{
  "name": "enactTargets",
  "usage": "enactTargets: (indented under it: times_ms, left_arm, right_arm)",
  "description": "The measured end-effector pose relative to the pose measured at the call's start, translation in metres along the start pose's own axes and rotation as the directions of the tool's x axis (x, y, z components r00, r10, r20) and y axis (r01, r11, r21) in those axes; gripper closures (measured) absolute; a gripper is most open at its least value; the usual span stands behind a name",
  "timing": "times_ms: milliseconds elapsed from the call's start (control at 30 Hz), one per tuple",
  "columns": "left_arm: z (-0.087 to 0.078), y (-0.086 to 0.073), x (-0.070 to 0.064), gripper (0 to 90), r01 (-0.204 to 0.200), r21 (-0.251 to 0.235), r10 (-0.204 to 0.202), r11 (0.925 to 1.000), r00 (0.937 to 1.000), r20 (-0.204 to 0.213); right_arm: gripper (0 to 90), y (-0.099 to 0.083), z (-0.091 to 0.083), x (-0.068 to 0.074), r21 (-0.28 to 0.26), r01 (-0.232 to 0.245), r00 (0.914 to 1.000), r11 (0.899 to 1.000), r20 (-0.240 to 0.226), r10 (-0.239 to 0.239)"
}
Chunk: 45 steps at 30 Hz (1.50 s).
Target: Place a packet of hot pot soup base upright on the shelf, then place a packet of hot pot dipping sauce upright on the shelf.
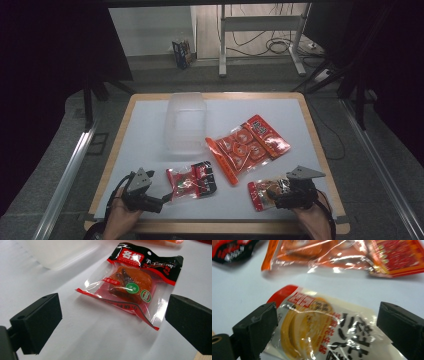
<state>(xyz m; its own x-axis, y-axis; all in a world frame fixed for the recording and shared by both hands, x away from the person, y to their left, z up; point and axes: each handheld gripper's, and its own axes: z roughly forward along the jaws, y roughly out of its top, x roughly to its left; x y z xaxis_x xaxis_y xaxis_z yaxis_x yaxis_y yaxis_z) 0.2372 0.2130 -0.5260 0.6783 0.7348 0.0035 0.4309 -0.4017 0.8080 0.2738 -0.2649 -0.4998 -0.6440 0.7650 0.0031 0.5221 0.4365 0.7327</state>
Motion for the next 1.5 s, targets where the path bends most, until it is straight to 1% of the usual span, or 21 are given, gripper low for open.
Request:
enactTargets:
  times_ms: [67,133,267,367,400,433,467,533,833,1033,1067,1300,1500]
  left_arm:
    - [0.0,-0.001,0.0,0.5,-0.005,0.001,0.005,1.0,1.0,0.0]
    - [-0.001,-0.001,0.0,0.3,-0.007,-0.005,0.007,1.0,1.0,0.002]
    - [0.0,-0.001,-0.001,0.1,-0.011,-0.004,0.011,0.9999,0.9999,0.008]
    - [0.001,-0.001,-0.002,0.0,-0.017,0.003,0.017,0.9998,0.9998,0.008]
    - [0.001,-0.001,-0.003,0.0,-0.032,0.009,0.032,0.9995,0.9995,0.004]
    - [0.001,-0.001,-0.003,0.0,-0.032,0.009,0.032,0.9995,0.9995,0.004]
    - [0.002,-0.001,-0.004,0.0,-0.045,0.017,0.045,0.9988,0.999,-0.001]
    - [0.002,-0.001,-0.005,0.0,-0.052,0.021,0.052,0.9984,0.9986,-0.004]
    - [0.003,-0.001,-0.005,0.0,-0.056,0.026,0.056,0.9981,0.9984,-0.003]
    - [0.004,-0.001,-0.008,0.0,-0.078,0.039,0.078,0.9962,0.9969,-0.005]
    - [0.004,-0.001,-0.008,0.0,-0.087,0.046,0.088,0.9951,0.9961,-0.01]
    - [0.004,-0.001,-0.008,0.0,-0.084,0.052,0.085,0.9951,0.9963,-0.017]
    - [0.005,-0.001,-0.008,0.0,-0.089,0.061,0.09,0.9942,0.9957,-0.019]
  right_arm:
    - [1.9,0.001,0.002,0.003,0.019,0.018,0.9998,1.0,-0.007,-0.018]
    - [1.4,0.002,0.003,0.005,0.025,0.029,0.9996,0.999,-0.004,-0.029]
    - [0.2,0.002,0.003,0.004,0.016,0.026,0.9996,1.0,-0.008,-0.026]
    - [0.2,0.001,0.003,0.003,0.024,0.023,0.9996,0.999,-0.013,-0.023]
    - [0.2,0.001,0.004,0.003,0.025,0.026,0.9996,0.999,-0.013,-0.026]
    - [0.3,0.001,0.004,0.003,0.027,0.027,0.9995,0.999,-0.013,-0.027]
    - [0.4,0.001,0.004,0.004,0.027,0.03,0.9995,0.999,-0.012,-0.029]
    - [0.5,0.002,0.004,0.004,0.029,0.034,0.9994,0.999,-0.008,-0.034]
    - [0.6,0.002,0.004,0.004,0.025,0.032,0.9995,0.999,-0.007,-0.032]
    - [0.9,0.002,0.005,0.004,0.024,0.032,0.9995,0.999,-0.002,-0.032]
    - [0.9,0.003,0.005,0.004,0.024,0.031,0.9995,0.999,0.001,-0.031]
    - [1.3,0.006,0.007,0.001,0.028,0.022,0.9996,0.999,0.018,-0.023]
    - [1.5,0.009,0.008,-0.006,0.024,0.008,0.9994,1.0,0.034,-0.009]
